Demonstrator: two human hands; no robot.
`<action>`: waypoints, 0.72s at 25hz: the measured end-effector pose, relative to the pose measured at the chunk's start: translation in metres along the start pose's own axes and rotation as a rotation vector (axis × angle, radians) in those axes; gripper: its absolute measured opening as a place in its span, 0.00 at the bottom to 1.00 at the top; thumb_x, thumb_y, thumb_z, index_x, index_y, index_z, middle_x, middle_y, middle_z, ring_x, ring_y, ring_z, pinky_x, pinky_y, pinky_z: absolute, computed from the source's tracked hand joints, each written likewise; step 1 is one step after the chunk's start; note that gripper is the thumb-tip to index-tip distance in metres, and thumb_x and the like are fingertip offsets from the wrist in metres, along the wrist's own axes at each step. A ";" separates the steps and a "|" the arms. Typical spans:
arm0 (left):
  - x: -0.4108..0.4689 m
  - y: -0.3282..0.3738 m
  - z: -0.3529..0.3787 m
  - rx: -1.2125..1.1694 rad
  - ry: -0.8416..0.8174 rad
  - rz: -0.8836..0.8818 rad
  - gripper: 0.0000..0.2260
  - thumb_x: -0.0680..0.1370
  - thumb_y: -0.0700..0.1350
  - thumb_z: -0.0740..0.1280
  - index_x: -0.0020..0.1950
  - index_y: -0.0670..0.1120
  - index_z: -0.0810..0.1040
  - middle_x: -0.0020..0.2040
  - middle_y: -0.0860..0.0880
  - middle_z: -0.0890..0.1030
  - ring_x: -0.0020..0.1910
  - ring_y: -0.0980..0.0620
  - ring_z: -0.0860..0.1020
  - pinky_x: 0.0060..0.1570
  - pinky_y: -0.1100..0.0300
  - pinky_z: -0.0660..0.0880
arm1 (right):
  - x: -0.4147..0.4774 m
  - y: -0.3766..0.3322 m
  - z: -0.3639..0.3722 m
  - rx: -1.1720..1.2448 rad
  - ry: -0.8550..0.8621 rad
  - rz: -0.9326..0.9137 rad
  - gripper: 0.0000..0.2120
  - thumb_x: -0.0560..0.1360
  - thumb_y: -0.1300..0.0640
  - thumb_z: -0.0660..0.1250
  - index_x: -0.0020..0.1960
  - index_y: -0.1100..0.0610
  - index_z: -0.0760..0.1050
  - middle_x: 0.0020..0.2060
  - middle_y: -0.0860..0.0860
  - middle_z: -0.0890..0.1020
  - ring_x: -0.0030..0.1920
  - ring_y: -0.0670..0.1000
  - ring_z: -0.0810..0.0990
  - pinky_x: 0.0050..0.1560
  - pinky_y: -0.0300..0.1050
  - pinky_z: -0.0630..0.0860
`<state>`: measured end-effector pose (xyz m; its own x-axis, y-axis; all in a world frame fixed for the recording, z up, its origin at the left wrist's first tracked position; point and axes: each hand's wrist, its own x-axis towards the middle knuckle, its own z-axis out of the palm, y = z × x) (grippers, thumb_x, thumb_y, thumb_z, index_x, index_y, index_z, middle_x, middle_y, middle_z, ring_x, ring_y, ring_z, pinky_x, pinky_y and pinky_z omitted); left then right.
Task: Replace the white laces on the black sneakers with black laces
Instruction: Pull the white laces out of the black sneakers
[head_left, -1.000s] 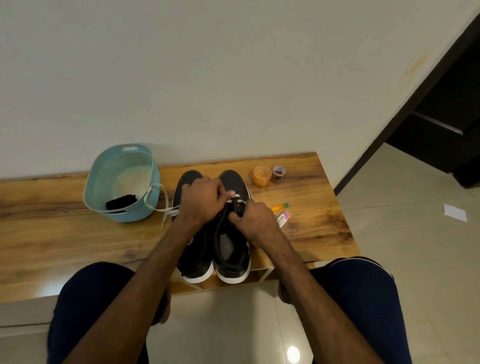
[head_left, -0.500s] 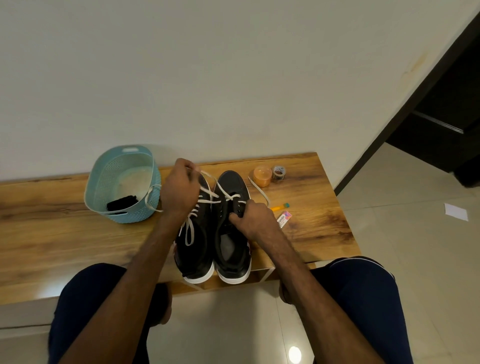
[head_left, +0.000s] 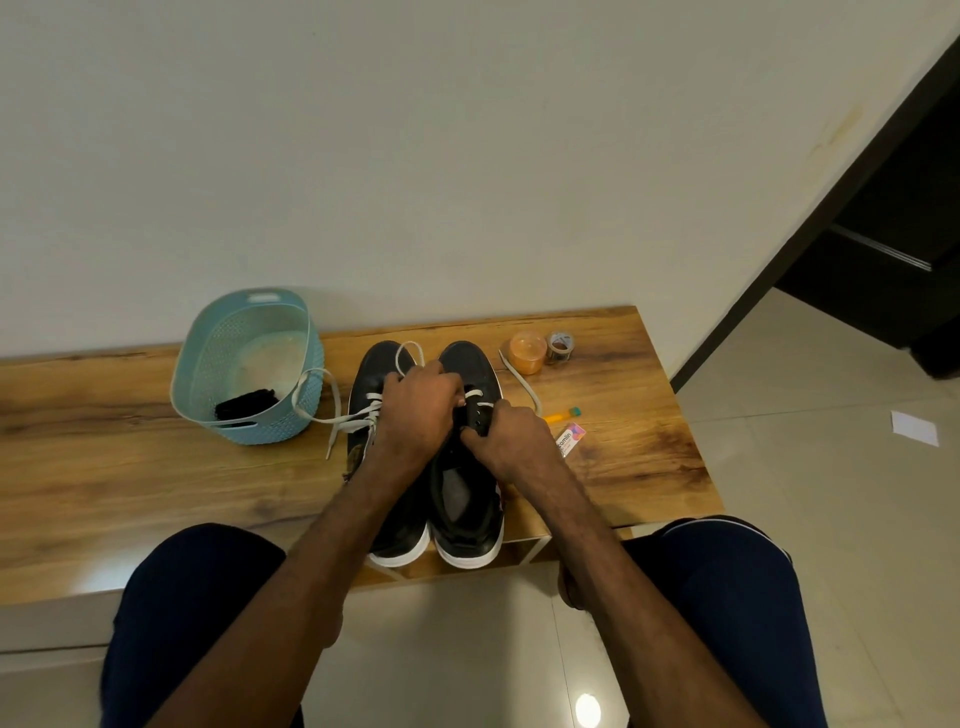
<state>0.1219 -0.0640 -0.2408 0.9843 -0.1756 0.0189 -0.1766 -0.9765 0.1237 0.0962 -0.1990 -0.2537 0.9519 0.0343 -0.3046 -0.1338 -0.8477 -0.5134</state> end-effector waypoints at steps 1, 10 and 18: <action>0.000 0.000 -0.001 0.020 -0.012 0.002 0.07 0.80 0.46 0.64 0.57 0.50 0.78 0.54 0.49 0.77 0.56 0.47 0.76 0.57 0.49 0.69 | 0.000 0.000 0.000 -0.005 0.003 -0.001 0.24 0.76 0.41 0.66 0.58 0.61 0.74 0.50 0.57 0.81 0.45 0.55 0.76 0.41 0.45 0.67; 0.005 -0.043 -0.031 -0.619 0.344 -0.351 0.06 0.83 0.40 0.58 0.54 0.43 0.74 0.47 0.47 0.78 0.46 0.47 0.75 0.42 0.54 0.67 | -0.001 -0.003 -0.004 0.047 0.054 0.039 0.21 0.78 0.44 0.65 0.58 0.61 0.73 0.48 0.56 0.79 0.44 0.54 0.76 0.41 0.45 0.69; -0.005 -0.016 -0.013 -0.229 -0.005 -0.080 0.10 0.79 0.57 0.65 0.51 0.52 0.78 0.44 0.55 0.75 0.42 0.55 0.74 0.38 0.58 0.66 | -0.001 -0.004 0.002 -0.057 0.045 0.045 0.29 0.79 0.45 0.64 0.70 0.62 0.61 0.57 0.61 0.79 0.57 0.61 0.79 0.46 0.47 0.69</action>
<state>0.1196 -0.0457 -0.2302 0.9950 -0.0999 -0.0052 -0.0919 -0.9336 0.3462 0.0949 -0.1950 -0.2529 0.9569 -0.0274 -0.2891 -0.1619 -0.8768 -0.4528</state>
